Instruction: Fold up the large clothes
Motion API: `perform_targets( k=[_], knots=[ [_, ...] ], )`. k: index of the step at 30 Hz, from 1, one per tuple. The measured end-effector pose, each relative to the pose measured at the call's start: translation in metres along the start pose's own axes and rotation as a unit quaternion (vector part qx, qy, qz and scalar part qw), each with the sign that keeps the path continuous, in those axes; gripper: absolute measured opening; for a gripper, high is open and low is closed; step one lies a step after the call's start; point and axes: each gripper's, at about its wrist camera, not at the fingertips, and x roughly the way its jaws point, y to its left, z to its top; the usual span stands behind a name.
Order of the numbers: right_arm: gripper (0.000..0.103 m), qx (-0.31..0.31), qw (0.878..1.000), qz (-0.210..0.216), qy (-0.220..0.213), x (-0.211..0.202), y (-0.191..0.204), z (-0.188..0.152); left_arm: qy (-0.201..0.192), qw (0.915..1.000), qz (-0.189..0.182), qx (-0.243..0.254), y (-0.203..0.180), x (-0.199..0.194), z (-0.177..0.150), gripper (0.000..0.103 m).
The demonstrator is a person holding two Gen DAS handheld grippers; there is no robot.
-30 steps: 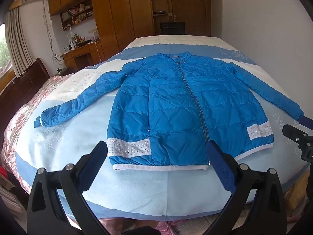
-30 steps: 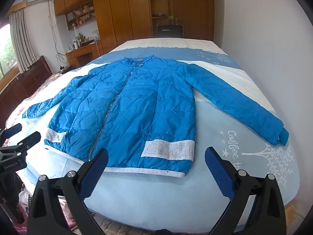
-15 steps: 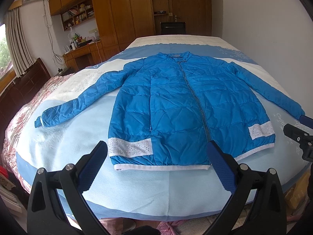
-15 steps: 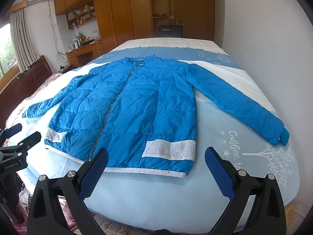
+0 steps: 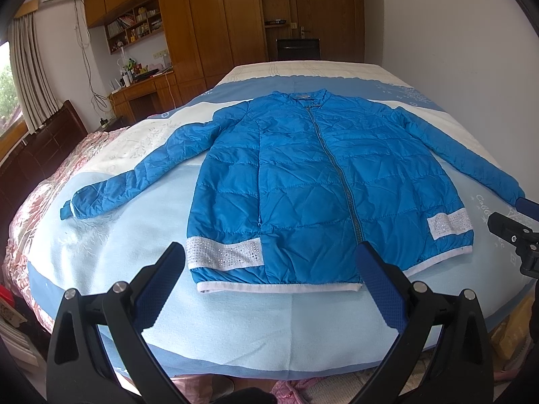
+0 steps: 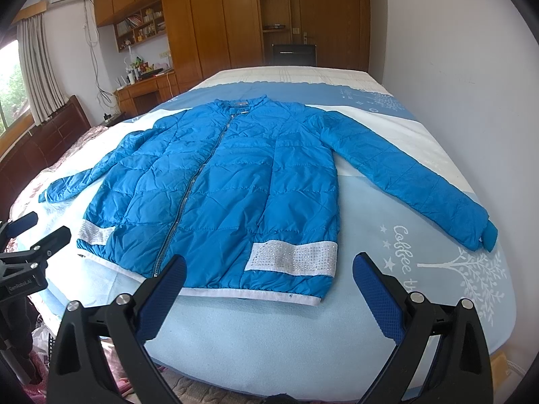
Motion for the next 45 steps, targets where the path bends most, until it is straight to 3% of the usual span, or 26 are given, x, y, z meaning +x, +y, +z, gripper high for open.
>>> perform_targets(
  k=[45],
  knots=[
    [0.099,-0.001,1.0,0.0,0.001,0.0018,0.0027,0.0011,0.001,1.0,0.002,0.001,-0.0006,-0.0001,-0.0005,0.1]
  ],
)
